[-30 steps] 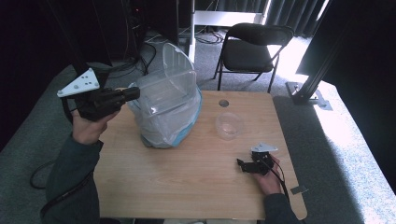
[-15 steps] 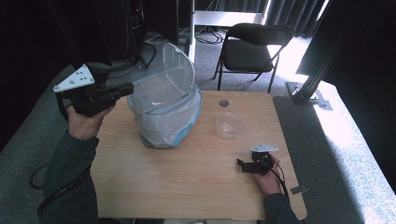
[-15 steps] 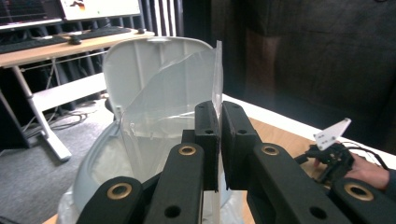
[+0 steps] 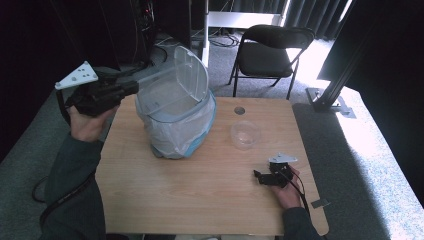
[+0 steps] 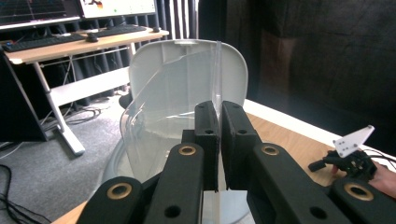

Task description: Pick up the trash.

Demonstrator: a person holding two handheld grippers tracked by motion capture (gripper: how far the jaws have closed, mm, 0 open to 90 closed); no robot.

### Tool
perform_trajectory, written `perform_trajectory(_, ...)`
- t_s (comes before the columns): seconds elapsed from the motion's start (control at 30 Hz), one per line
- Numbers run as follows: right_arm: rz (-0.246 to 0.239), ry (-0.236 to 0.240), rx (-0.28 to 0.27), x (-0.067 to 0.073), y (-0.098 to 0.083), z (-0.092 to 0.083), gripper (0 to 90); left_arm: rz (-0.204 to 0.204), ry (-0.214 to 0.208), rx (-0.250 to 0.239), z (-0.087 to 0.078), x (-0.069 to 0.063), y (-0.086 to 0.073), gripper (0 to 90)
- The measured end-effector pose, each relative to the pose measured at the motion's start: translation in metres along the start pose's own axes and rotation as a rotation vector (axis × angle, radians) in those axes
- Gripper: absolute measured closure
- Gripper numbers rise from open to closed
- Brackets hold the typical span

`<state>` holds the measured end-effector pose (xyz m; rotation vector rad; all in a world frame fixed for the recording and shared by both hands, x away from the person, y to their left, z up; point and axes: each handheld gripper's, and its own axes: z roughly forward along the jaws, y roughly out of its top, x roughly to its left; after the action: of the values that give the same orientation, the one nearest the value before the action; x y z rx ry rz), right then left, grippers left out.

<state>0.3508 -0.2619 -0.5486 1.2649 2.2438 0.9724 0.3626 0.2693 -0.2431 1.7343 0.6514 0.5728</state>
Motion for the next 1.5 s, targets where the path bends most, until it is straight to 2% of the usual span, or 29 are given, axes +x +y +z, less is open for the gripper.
perform_trajectory(0.23, 0.000, 0.000, 0.000, 0.000, 0.000, 0.000, 16.7, -0.010, 0.022, 0.002, 0.002, 0.007, 0.003, 86.3)
perform_trajectory(0.4, 0.000, 0.000, 0.000, 0.000, 0.000, 0.000, 16.7, 0.008, 0.037, 0.018, 0.008, 0.007, 0.006, 86.3)
perform_trajectory(0.47, -0.002, 0.000, -0.001, 0.000, 0.000, 0.000, 16.7, 0.016, 0.027, 0.025, 0.011, 0.006, 0.005, 85.7)
perform_trajectory(0.57, -0.001, 0.000, -0.001, 0.000, 0.000, 0.000, 16.7, 0.031, 0.018, 0.030, 0.014, 0.002, 0.004, 76.0)
perform_trajectory(0.67, 0.000, 0.000, 0.000, 0.000, 0.000, 0.000, 16.7, 0.043, 0.019, 0.037, 0.016, -0.002, 0.003, 71.7)
perform_trajectory(0.87, 0.000, 0.000, 0.000, 0.000, 0.000, 0.000, 16.7, 0.045, 0.015, 0.060, 0.022, -0.005, 0.001, 66.9)
perform_trajectory(0.93, 0.000, 0.000, 0.000, 0.000, 0.000, 0.000, 16.7, 0.054, 0.025, 0.079, 0.027, -0.007, -0.002, 66.4)
perform_trajectory(1.03, 0.000, 0.000, 0.000, 0.000, 0.000, 0.000, 16.7, 0.044, 0.033, 0.072, 0.029, -0.009, -0.007, 66.3)
perform_trajectory(1.2, -0.001, -0.001, -0.001, 0.000, 0.000, 0.000, 16.7, 0.016, 0.054, 0.036, 0.022, -0.003, -0.013, 65.8)
perform_trajectory(1.3, -0.001, -0.001, -0.001, 0.000, 0.000, 0.000, 16.7, 0.006, 0.065, 0.034, 0.018, 0.001, -0.015, 65.4)
perform_trajectory(1.5, -0.001, -0.001, -0.002, 0.000, 0.000, 0.000, 16.7, -0.001, 0.061, 0.036, 0.018, 0.001, -0.020, 63.9)
